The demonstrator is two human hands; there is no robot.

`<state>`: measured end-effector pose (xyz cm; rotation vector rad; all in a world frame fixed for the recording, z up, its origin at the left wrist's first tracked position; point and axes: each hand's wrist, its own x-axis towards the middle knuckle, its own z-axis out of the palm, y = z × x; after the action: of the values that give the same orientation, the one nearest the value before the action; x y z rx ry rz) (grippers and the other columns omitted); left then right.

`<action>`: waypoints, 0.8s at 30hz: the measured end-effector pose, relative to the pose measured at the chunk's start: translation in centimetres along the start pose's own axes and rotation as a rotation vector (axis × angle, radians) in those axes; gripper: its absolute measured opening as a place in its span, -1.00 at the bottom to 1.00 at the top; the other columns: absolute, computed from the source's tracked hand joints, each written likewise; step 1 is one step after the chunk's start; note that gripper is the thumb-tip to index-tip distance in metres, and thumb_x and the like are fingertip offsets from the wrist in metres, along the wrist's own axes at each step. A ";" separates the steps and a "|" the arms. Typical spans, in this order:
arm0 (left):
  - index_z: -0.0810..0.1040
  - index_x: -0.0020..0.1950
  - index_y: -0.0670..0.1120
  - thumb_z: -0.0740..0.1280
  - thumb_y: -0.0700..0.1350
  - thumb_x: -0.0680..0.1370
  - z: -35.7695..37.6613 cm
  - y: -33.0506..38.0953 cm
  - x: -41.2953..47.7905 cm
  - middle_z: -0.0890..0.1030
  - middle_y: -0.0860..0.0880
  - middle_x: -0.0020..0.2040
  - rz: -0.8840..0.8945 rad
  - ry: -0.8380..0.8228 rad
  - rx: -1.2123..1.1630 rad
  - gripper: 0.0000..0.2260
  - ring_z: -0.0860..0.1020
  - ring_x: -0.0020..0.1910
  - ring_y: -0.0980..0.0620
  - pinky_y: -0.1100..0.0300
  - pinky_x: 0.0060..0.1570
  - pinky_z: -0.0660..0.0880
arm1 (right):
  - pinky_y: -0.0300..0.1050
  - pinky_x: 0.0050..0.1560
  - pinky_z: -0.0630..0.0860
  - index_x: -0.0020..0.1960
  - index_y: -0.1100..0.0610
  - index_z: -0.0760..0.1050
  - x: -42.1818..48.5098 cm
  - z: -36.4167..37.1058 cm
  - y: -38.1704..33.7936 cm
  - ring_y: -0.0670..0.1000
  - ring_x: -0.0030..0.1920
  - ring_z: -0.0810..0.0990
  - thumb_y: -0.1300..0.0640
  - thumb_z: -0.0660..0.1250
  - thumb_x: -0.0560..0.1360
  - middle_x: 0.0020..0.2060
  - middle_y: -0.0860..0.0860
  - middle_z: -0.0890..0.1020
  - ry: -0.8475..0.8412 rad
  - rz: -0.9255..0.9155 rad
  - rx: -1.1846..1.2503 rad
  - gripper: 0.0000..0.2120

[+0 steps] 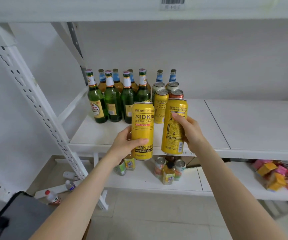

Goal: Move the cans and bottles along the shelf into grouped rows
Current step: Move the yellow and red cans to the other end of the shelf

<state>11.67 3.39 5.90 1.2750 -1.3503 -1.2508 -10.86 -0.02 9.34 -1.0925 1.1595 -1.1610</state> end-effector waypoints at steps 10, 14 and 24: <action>0.50 0.20 0.19 0.54 -0.10 0.42 9.0 2.8 1.9 0.66 0.12 0.12 0.038 -0.030 0.038 -0.57 0.63 0.08 0.15 0.23 -0.05 0.56 | -0.08 -0.13 0.58 0.12 0.01 0.56 -0.3 -8.9 -1.9 0.00 -0.03 0.69 -0.04 0.41 0.49 -0.02 0.01 0.71 -0.010 -0.035 -0.005 -0.76; 0.50 0.25 0.14 0.52 -0.12 0.43 14.3 3.7 3.1 0.66 0.09 0.15 0.051 -0.022 0.025 -0.56 0.62 0.12 0.11 0.17 0.02 0.56 | -0.09 -0.14 0.57 0.19 0.05 0.54 -0.1 -14.4 -3.0 0.01 0.00 0.69 -0.03 0.41 0.49 0.01 0.03 0.70 -0.010 -0.034 -0.021 -0.68; 0.53 0.22 0.12 0.62 0.01 0.28 28.3 5.5 5.9 0.67 0.03 0.14 0.051 -0.010 -0.027 -0.45 0.63 0.14 0.03 0.03 0.11 0.58 | -0.11 -0.17 0.56 0.18 0.05 0.54 -0.4 -29.3 -4.8 0.02 0.00 0.67 0.00 0.41 0.51 0.02 0.04 0.68 0.005 -0.021 -0.061 -0.72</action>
<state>-17.54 0.11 7.85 1.2099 -1.3603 -1.2380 -40.46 -0.89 11.43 -1.1510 1.1960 -1.1518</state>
